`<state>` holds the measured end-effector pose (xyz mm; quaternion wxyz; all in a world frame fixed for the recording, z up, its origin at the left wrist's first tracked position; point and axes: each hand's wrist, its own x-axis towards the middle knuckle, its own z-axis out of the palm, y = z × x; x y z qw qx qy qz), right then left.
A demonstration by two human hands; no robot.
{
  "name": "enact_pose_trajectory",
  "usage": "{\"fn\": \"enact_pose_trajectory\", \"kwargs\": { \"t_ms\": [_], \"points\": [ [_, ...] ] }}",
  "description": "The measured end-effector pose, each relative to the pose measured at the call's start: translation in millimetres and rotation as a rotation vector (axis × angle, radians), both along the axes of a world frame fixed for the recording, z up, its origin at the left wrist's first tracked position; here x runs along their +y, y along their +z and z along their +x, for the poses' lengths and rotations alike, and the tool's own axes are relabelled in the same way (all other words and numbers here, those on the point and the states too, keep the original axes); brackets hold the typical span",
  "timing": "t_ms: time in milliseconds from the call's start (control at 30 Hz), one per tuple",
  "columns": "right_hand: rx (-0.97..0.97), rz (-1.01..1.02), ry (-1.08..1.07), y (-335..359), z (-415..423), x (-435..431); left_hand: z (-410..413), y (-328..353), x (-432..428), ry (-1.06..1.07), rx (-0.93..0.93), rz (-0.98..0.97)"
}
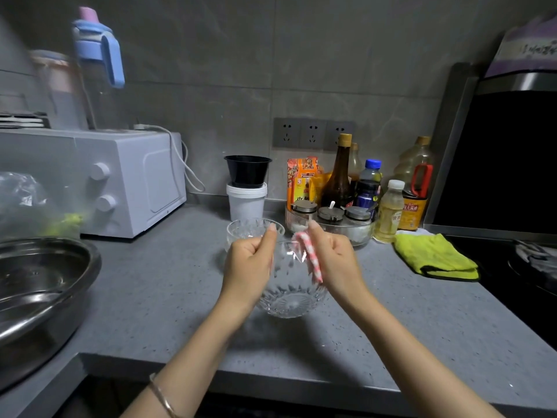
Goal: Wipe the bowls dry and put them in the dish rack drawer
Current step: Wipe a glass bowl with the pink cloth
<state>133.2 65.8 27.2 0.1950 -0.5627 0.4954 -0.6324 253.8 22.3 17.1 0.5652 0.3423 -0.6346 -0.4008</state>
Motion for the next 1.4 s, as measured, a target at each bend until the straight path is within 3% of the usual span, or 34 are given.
{"fn": "enact_pose_trajectory", "kwargs": {
  "t_ms": [167,233,367,467,567,833,967,1067,1233,1333,1400],
  "points": [
    [0.001,-0.152,0.026,-27.7,9.3,6.6,2.3,-1.8,-8.5,0.026,0.328,0.323],
    [0.204,-0.21,-0.038,-40.0,16.3,10.8,2.8,-1.2,-14.3,0.063,0.394,0.372],
    [0.8,-0.332,-0.335,-47.8,24.0,8.3,-1.5,1.8,-13.5,0.073,0.365,0.355],
    [0.941,-0.409,-0.417,-31.0,24.3,1.3,-6.5,-0.8,-7.2,0.002,0.33,0.339],
    [0.695,-0.277,-0.374,-12.9,21.5,-4.2,-8.0,-3.8,-3.7,0.03,0.306,0.306],
    [-0.567,0.054,0.036,-4.4,17.4,-1.9,-10.6,-2.1,0.8,0.029,0.637,0.402],
    [-1.002,0.098,0.106,-12.4,28.0,-5.9,-17.1,6.1,0.5,-0.008,0.673,0.392],
    [-1.054,0.063,0.086,-5.9,22.9,-5.9,-20.1,2.3,1.6,-0.046,0.621,0.436],
    [-0.864,0.094,-0.124,-5.0,3.8,-2.1,-15.4,-10.4,0.9,-0.137,0.35,0.51],
    [-0.641,-0.02,-0.13,-4.3,-8.4,0.4,-4.8,-15.0,0.8,-0.364,0.151,0.594],
    [-0.36,-0.158,-0.127,-11.0,-14.4,1.3,3.9,-16.4,1.3,-0.547,0.105,0.71]
  ]
}}
